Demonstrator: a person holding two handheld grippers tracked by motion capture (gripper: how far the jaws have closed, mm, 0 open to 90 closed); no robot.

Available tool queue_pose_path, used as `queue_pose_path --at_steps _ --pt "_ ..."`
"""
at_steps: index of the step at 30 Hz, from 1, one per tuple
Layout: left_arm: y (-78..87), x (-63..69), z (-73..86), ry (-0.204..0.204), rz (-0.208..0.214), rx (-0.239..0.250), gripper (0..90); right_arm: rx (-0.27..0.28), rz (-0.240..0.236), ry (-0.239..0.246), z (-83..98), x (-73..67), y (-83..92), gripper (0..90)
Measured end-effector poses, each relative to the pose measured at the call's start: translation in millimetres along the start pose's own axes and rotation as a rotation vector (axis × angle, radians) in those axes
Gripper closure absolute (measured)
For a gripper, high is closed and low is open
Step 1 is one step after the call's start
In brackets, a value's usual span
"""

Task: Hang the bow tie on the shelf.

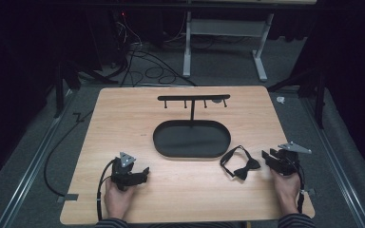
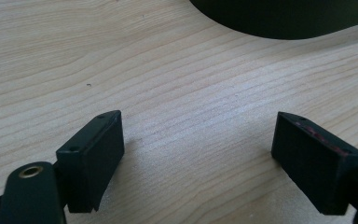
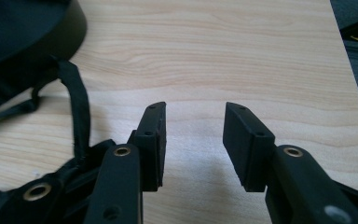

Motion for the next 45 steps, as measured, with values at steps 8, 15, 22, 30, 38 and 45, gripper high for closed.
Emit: queue_pose_path --at_steps 8,15,22,30,38,45 --pt "0.0 0.0 0.0 0.000 0.000 0.000 17.3 0.024 -0.046 0.011 -5.2 -8.6 13.3 62.2" --pt "0.0 -0.1 0.0 0.000 0.000 0.000 17.4 0.047 -0.076 0.045 -11.7 -17.8 23.7 64.7" --pt "0.1 -0.2 0.0 -0.002 0.000 -0.002 17.4 0.044 -0.107 0.066 -13.3 -24.9 23.7 67.0" --pt "0.1 -0.2 0.0 -0.002 0.000 -0.002 17.3 0.056 -0.138 0.094 -17.0 -39.1 26.9 67.0" --pt "0.1 -0.2 0.0 -0.002 0.000 -0.002 17.3 0.036 -0.169 0.121 -24.4 -51.0 18.1 66.9" --pt "0.2 -0.1 0.0 -0.002 -0.001 -0.003 17.3 0.028 -0.183 0.135 -31.7 -57.9 6.2 66.7"
Point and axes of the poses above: each handheld gripper's, and its own axes: y roughly backward along the jaws, z roughly out of its underside, x roughly to its right, the point moved 1 cm from there along -y, roughly forward along the jaws, and after that the axes turned 9 degrees about -x, right-handed, at the moved point
